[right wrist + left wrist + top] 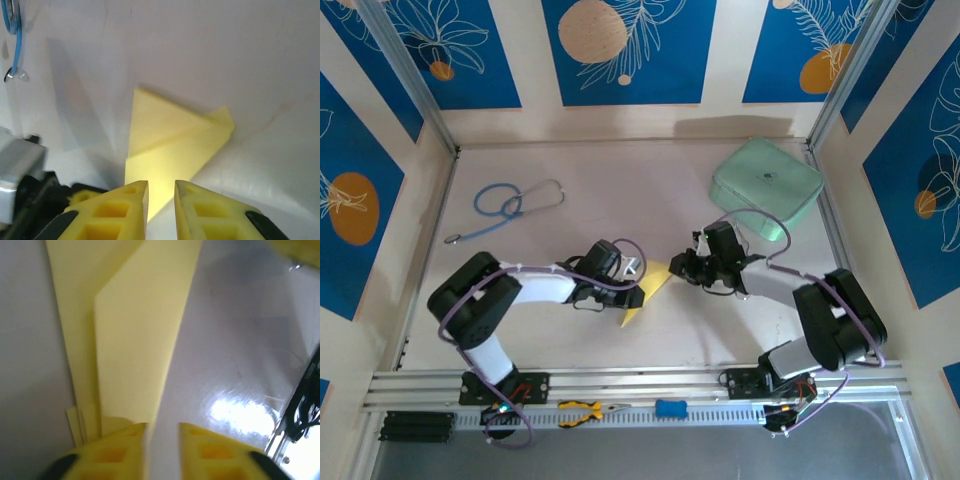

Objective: Fold a paper plane with a square sheet of paper (pick it up from the middle)
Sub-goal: Fold the wing for the fifth time at the center of the table, then turn over a paper plane at the center of the table.

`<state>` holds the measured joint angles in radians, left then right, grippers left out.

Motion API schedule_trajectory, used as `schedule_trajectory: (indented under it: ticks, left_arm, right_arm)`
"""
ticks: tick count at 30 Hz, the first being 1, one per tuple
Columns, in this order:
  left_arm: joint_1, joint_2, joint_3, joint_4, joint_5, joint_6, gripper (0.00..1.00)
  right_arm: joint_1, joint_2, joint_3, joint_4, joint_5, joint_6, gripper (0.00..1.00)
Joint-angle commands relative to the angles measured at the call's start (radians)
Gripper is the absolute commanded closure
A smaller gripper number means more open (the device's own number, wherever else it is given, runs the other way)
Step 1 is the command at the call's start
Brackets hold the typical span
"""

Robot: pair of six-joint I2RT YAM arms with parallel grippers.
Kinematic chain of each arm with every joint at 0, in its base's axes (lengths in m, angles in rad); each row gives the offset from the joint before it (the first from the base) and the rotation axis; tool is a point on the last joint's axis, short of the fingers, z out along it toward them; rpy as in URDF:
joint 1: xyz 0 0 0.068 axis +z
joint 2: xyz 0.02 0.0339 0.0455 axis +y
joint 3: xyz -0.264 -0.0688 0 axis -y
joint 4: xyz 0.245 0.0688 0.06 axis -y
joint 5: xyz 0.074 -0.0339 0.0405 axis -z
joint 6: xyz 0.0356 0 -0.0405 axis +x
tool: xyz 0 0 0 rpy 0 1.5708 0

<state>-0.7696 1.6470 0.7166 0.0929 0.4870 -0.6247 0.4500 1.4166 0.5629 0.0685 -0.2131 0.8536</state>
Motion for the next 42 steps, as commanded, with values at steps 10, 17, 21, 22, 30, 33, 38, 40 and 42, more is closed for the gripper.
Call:
schedule_trajectory:
  ticks: [10, 17, 21, 22, 30, 33, 38, 40, 42]
  left_arm:
    - [0.096, -0.122, 0.028, -0.23, -0.079, 0.118, 0.65]
    - [0.107, -0.021, 0.051, -0.207, 0.004, 0.129, 0.68]
    - [0.107, -0.005, 0.045, -0.168, 0.044, 0.123, 0.67]
    - [0.107, 0.001, 0.046, -0.164, 0.053, 0.122, 0.67]
    - [0.106, 0.051, 0.056, -0.153, 0.081, 0.121, 0.68]
    - [0.107, 0.057, 0.055, -0.142, 0.096, 0.119, 0.71]
    - [0.107, 0.053, 0.057, -0.154, 0.087, 0.124, 0.77]
    - [0.107, 0.055, 0.06, -0.155, 0.09, 0.125, 0.78]
    - [0.105, 0.061, 0.06, -0.146, 0.103, 0.121, 0.76]
  right_arm:
    - [0.159, -0.04, -0.035, -0.04, 0.026, 0.103, 0.67]
    - [0.179, 0.051, 0.008, -0.034, 0.009, 0.102, 0.68]
    - [0.181, 0.069, 0.005, -0.021, 0.001, 0.104, 0.68]
    - [0.182, 0.071, 0.004, -0.02, 0.001, 0.105, 0.69]
    - [0.186, 0.075, -0.002, 0.001, -0.009, 0.112, 0.71]
    - [0.187, 0.078, -0.007, 0.015, -0.018, 0.112, 0.73]
    - [0.189, 0.088, -0.022, 0.048, -0.036, 0.123, 0.77]
    - [0.19, 0.093, -0.027, 0.061, -0.042, 0.125, 0.78]
    - [0.191, 0.098, -0.026, 0.066, -0.043, 0.126, 0.77]
